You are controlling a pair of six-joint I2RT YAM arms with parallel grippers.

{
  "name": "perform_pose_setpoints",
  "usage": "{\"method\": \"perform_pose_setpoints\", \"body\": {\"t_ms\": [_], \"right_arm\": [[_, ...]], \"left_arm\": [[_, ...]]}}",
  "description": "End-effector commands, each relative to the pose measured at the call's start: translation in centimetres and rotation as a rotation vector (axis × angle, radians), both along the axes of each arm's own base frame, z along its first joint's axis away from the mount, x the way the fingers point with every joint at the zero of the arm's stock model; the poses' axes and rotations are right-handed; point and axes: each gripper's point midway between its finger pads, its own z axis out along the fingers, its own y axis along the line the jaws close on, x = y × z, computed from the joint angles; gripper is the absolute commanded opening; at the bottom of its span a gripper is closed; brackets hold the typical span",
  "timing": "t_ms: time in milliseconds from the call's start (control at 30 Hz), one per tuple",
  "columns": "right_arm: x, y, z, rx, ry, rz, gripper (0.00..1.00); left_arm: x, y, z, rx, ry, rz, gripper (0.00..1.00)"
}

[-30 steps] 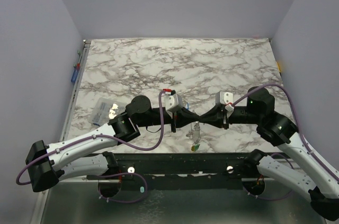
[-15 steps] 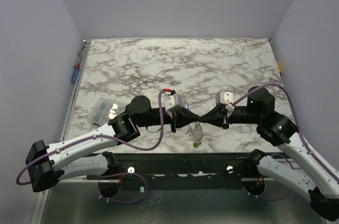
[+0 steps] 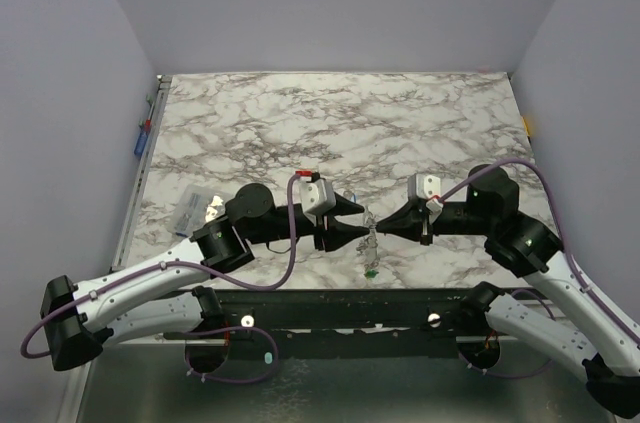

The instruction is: Put the keys on the keyring

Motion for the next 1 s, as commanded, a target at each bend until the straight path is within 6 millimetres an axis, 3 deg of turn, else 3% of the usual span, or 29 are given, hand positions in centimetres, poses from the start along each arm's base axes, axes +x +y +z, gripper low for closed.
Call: {"method": "perform_pose_setpoints", "body": {"t_ms": [0,167,567,967], "right_arm": [[-0.3,0.2,1.0,0.034,-0.031,0.014,0.01],[-0.4,0.3,1.0,0.035,-0.023,0.024,0.01],[-0.6,0.4,1.1,0.034,-0.012,0.037,0.01],[-0.9,0.5,0.8,0.03,0.005,0.054,0.01]], "left_arm": [[0.1,0.8,-0.6,0.088,-0.061,0.008,0.48],[0.3,0.5,-1.9,0.114,-0.055,0.01,0.42],[0.5,-0.9,-2.5,0.097,-0.037,-0.021,0.34],[0.2,-1.2,-2.0,0.067,-0.05,-0.038,0.28]]}}
